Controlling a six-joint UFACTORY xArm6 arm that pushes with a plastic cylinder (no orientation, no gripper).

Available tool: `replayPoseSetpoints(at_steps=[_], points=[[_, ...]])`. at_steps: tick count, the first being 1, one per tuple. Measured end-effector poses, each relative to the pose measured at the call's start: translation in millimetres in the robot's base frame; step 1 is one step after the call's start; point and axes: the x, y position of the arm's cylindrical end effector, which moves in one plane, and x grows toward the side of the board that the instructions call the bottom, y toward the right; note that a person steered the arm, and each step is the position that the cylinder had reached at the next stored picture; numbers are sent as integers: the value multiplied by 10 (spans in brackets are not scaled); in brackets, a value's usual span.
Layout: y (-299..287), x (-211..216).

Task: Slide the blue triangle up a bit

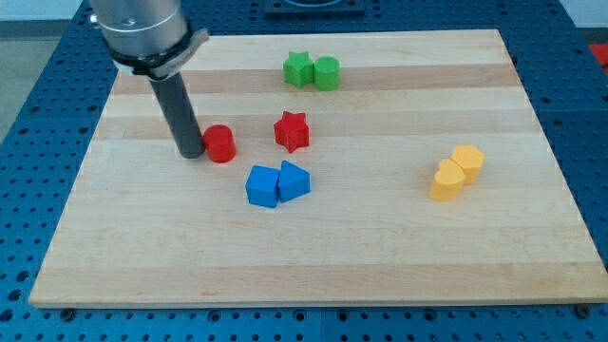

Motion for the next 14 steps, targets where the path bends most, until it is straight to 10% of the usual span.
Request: replayPoseSetpoints(at_steps=[3, 8, 14], points=[[588, 0], [-292, 956], [978, 1001]])
